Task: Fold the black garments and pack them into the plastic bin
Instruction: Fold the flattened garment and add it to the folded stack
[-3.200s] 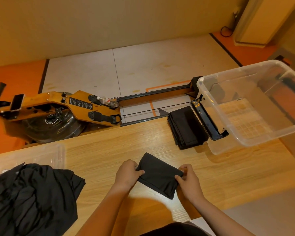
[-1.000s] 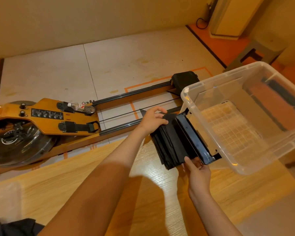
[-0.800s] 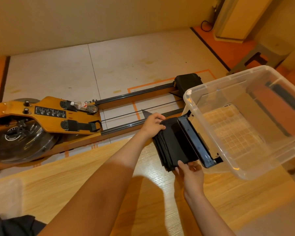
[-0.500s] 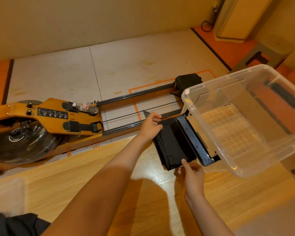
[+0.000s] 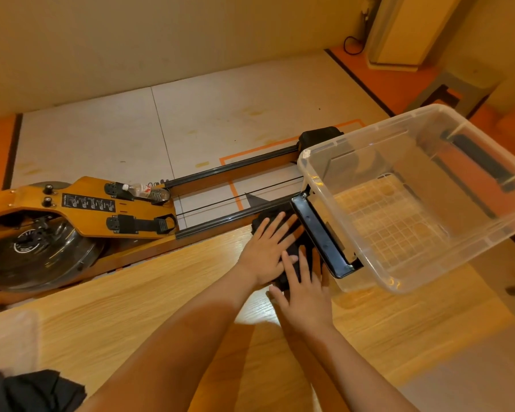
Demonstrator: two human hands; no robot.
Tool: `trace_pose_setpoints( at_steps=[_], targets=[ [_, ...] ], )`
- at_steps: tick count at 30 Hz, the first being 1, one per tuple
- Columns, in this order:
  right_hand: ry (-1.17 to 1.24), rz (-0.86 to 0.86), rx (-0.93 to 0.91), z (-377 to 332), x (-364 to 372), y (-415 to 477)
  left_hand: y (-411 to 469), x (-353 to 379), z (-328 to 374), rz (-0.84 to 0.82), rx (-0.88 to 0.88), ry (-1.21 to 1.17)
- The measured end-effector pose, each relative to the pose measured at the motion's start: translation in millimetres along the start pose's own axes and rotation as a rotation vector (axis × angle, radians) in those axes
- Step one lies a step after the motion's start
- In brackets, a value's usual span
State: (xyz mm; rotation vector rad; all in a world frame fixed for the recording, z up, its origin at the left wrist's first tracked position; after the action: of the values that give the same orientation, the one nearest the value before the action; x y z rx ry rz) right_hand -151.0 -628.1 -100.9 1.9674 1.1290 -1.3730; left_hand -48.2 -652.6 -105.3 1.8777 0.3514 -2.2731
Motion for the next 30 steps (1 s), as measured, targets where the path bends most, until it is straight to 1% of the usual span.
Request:
trace_pose_setpoints(
  at_steps=[3,6,10,11,13,15,17,18,20,22,26,30],
  targets=[
    [-0.036,-0.061,0.000,7.7,10.2,0.0,0.5,6.8,-0.6,-0.031,-0.014,0.049],
    [-0.061,-0.181,0.003,13.2,20.3,-1.4,4.3,9.2,0.0,-0.100,-0.030,0.103],
    [-0.110,-0.216,-0.012,6.8,15.2,-0.3,3.4,-1.8,0.5,-0.145,-0.050,0.155],
    [-0.126,-0.222,-0.015,7.4,14.7,-1.5,3.0,-6.9,-1.6,-0.132,-0.074,0.160],
    [-0.191,-0.247,-0.039,10.0,10.8,-4.9,-1.2,-15.1,-11.8,-0.123,-0.179,0.152],
    [-0.239,-0.260,-0.071,10.1,5.0,-7.2,-9.4,-13.6,-27.3,-0.198,-0.280,0.112],
    [-0.216,-0.248,-0.086,9.6,3.7,-8.6,-22.2,-12.9,-39.3,-0.246,-0.340,0.082],
    [-0.196,-0.201,-0.105,6.2,-0.5,-8.4,-28.4,-15.9,-44.0,-0.227,-0.366,0.076],
    [-0.189,-0.042,-0.190,-6.6,-15.9,-8.7,-40.4,-28.0,-49.8,-0.125,-0.416,0.078],
    [-0.221,0.026,-0.302,-23.7,-23.0,-12.8,-56.2,-43.0,-49.7,-0.004,-0.454,0.107],
    [-0.240,0.036,-0.417,-61.1,-21.7,-17.9,-104.8,-59.1,-56.0,0.130,-0.564,0.142],
    [-0.218,0.022,-0.492,-107.5,1.9,-17.4,-177.2,-68.1,-89.8,0.229,-0.714,0.125]
  ],
)
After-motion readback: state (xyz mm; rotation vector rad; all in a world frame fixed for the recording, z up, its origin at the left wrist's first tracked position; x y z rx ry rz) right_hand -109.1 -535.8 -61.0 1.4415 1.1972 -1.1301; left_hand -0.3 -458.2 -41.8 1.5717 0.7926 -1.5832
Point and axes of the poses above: each hand's wrist, its own y-axis towards the middle knuckle, its own x-axis out of the palm, z = x × y, the point moved 9 cm from there along y, towards the middle knuckle, and after that the axes turned 14 degrees about -x, right-handed, at the moved point
